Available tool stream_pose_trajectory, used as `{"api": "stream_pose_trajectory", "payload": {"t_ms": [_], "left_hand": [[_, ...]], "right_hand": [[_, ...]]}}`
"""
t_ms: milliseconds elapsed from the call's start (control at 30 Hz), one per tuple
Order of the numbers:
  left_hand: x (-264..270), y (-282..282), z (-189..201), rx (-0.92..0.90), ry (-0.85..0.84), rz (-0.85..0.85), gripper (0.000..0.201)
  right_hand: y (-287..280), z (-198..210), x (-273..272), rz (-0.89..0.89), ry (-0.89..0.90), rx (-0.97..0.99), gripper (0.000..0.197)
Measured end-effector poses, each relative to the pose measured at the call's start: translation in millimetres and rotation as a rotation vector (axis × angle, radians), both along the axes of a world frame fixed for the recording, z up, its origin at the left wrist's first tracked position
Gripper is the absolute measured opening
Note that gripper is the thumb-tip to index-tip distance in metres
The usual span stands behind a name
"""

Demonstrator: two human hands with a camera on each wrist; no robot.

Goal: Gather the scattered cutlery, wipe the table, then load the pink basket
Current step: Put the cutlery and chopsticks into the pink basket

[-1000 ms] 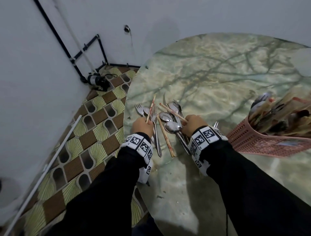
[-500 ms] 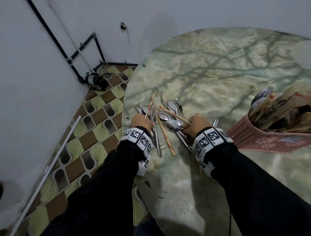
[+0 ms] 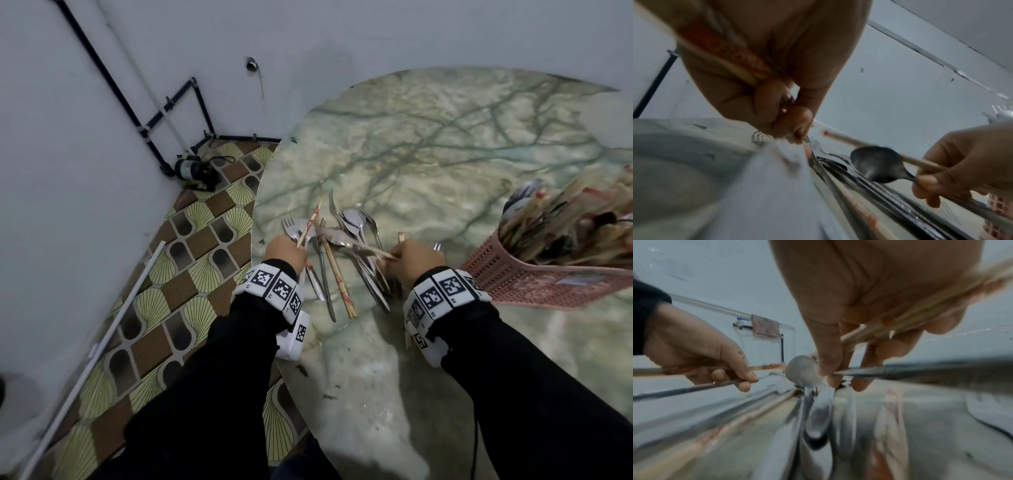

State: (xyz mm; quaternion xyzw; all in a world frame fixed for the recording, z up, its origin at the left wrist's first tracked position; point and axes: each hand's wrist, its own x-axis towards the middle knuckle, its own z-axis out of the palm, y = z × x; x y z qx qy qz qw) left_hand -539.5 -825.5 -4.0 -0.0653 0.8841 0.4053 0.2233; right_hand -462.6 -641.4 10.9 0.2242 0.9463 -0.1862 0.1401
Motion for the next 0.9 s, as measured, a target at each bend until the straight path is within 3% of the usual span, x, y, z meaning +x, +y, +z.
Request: {"api": "stream_pose_trajectory", "payload": {"t_ms": [233,467,667,900], "left_hand": [[1,-13,-1,0.132,0.009,0.067,0.018],[2,-18,-3,0.203,0.034,0.168,0.035],[6,-9,-11,0.282,-0.076,0.269,0.018],[11,1,-30,0.12,-0.053,0.244,0.019]], "right_hand": [[-16,15,-9,-0.091,0.273,-0.216,0.021],[-50,4,-11,-0.167,0.209,-0.373,0.017],[-78,-16,-25,-0.166,0.11,-0.318,0.018],[-90,-21,-24,-0.067,0.068,-0.144,0.014]]}}
